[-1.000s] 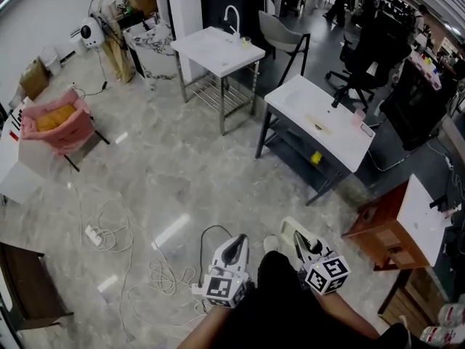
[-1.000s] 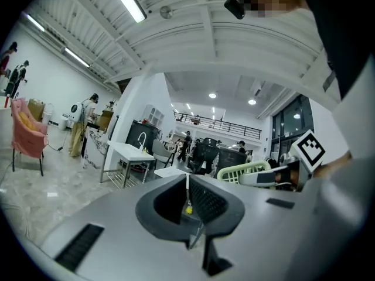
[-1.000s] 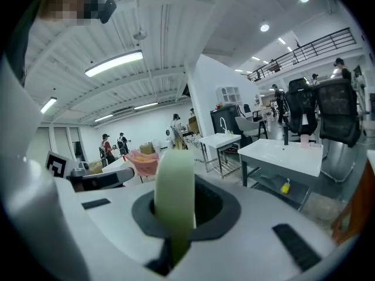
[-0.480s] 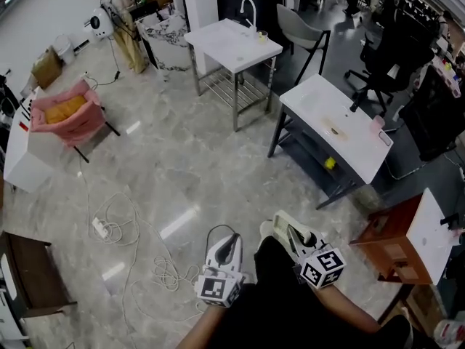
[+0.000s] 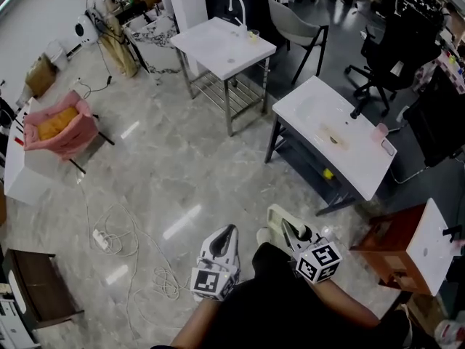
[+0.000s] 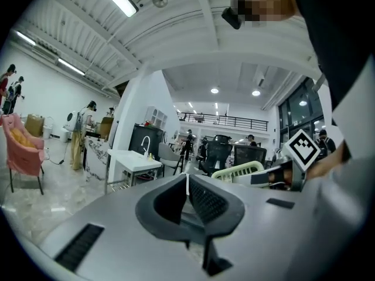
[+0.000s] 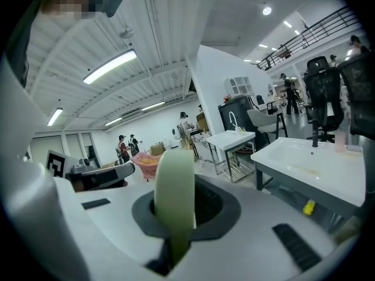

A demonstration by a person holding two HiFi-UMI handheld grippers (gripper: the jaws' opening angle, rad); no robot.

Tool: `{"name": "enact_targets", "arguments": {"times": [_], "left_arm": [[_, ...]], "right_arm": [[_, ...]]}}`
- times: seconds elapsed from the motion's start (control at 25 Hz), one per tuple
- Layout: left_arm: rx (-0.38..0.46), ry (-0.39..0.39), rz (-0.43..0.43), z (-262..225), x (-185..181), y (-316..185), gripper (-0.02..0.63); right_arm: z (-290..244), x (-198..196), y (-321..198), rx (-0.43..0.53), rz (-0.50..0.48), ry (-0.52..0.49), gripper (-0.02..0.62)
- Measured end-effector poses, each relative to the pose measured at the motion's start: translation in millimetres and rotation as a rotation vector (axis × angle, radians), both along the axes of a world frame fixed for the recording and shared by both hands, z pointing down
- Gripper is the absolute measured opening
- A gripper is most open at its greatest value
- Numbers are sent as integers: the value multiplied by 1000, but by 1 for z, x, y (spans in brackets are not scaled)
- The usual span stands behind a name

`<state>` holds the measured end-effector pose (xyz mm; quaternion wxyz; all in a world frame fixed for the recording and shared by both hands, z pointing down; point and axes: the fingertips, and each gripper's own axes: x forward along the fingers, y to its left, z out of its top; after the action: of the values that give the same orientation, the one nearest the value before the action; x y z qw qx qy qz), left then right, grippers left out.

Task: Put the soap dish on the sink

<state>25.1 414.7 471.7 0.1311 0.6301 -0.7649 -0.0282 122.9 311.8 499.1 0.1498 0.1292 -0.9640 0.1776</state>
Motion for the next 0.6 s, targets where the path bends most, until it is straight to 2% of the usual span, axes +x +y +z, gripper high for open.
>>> {"name": "enact_targets", "arguments": {"times": [0.16,0.36,0.6], "left_arm": [[15,-5,10,-9,-16,-44,17],[-43,10,-68,3,-45,-85,17],[-47,17,-80,7,-69,-134,17]], "right_arm": [[-4,-17,-44,-10,6,-14,5],[1,-35,-89,-38,6,-11,5],[9,-52,-137,-52,2,-7,5]]}}
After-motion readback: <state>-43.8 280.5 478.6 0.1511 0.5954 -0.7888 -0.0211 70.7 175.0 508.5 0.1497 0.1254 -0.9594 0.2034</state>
